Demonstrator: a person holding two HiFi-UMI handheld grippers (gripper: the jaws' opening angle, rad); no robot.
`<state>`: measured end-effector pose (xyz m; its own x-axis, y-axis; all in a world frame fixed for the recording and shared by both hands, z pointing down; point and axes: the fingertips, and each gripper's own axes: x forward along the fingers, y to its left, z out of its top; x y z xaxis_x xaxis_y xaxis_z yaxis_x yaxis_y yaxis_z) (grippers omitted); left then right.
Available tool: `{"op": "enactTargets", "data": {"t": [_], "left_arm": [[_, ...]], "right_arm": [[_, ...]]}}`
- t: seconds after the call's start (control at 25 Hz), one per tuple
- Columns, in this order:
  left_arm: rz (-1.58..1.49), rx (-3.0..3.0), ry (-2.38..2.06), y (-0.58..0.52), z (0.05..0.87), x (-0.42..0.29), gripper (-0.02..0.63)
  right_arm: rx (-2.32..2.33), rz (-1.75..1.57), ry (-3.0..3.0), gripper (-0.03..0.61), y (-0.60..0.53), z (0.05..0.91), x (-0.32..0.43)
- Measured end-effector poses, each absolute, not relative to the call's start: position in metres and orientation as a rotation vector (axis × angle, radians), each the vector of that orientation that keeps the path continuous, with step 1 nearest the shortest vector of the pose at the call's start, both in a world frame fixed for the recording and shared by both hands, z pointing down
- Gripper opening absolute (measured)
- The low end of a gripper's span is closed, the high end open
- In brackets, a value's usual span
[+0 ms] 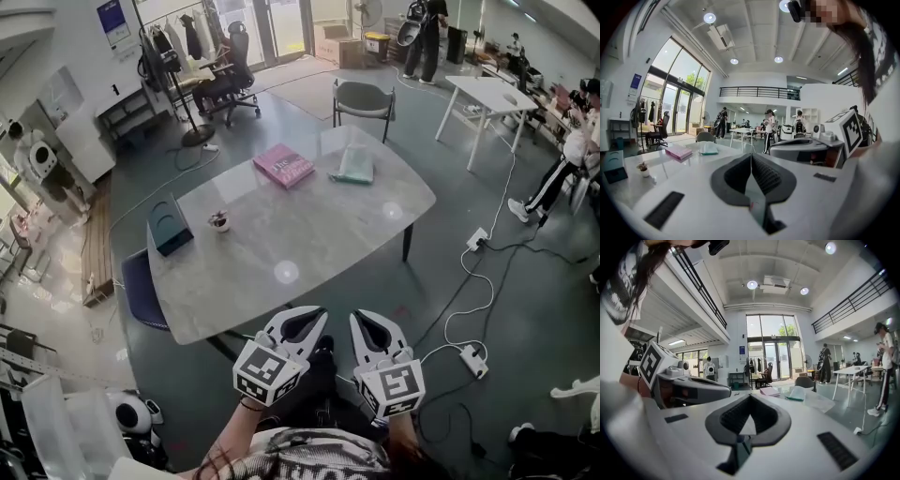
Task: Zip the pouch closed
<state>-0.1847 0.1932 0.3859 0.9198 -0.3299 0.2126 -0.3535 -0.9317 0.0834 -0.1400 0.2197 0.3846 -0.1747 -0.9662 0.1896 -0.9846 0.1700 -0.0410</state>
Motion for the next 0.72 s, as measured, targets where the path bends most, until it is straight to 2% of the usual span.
{"op": "enactTargets", "data": {"t": [0.36,0.72], "left_arm": [[0.286,2.954,-0.522,0.152,0.392,-0.153,0.014],[0.263,2.913,-0.548,0.056,0.408,-0.095,0.014]], "right_arm": [[1.96,0.274,-2.318,-0.003,0.181,0.392,-0.11],[1.925,0.306,-2.267,-0.002,0.099,0.408,-0.047]]}}
